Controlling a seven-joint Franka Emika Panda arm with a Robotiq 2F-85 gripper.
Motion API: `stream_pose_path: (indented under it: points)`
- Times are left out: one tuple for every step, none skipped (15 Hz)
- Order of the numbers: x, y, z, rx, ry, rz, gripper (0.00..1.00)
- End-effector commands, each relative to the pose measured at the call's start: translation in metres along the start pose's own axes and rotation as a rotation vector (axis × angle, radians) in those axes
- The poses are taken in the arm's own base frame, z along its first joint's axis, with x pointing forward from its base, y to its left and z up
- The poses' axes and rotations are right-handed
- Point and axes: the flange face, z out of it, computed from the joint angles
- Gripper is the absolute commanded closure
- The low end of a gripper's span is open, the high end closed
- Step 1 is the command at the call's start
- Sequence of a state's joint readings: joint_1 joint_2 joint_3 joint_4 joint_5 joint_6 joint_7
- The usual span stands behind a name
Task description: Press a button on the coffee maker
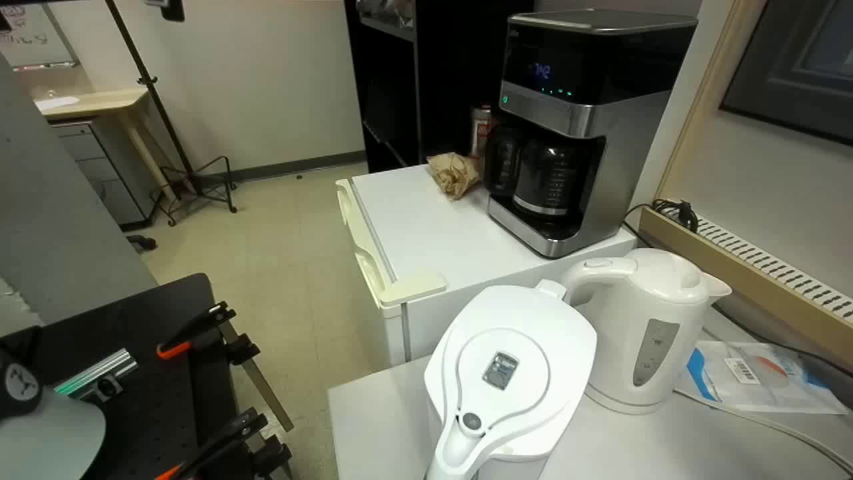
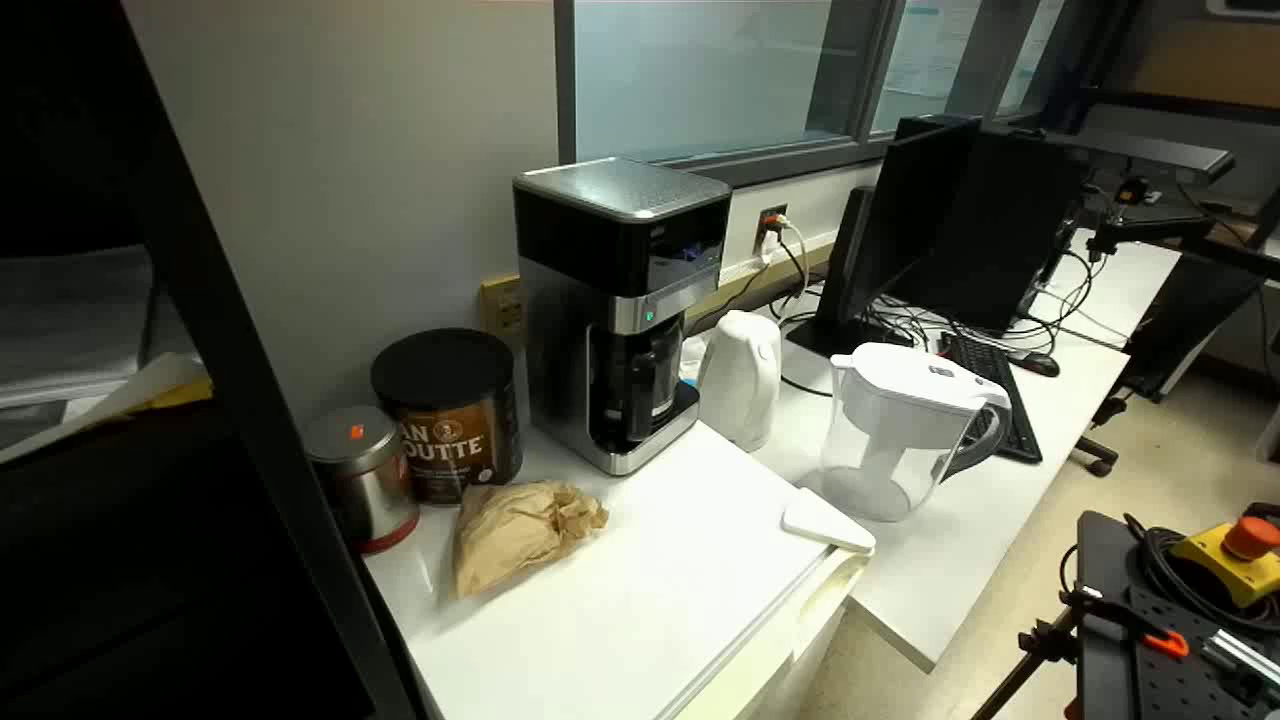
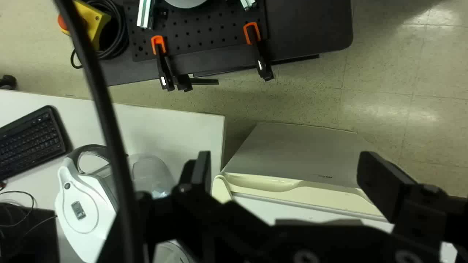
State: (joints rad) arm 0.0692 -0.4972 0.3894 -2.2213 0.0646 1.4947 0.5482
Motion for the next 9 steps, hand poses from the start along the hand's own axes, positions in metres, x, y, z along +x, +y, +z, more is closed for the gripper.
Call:
stream_pose_path:
  points:
    - [0.0001,0.0000,-0.0005,-0.001,-0.001,0.000,0.00]
    - [0.0001,0.0000,-0.0005,0.000,-0.001,0.000,0.00]
    - [0.0001,0.0000,-0.0005,0.000,-0.001,0.000,0.00]
    - [0.0001,0.0000,-0.0005,0.000,0.000,0.000,0.00]
    - [0.0001,0.0000,-0.0005,0.000,0.000,0.000,0.00]
    - [0.0001,0.0000,-0.0005,0.000,0.000,0.000,0.00]
    - [0.0001,0.0000,-0.0005,0.000,0.000,0.000,0.00]
    - [0.0013,0.0005,0.0015,-0.011,0.001,-0.004,0.00]
    - [0.0026,0.0014,0.0039,-0.031,0.002,-0.012,0.00]
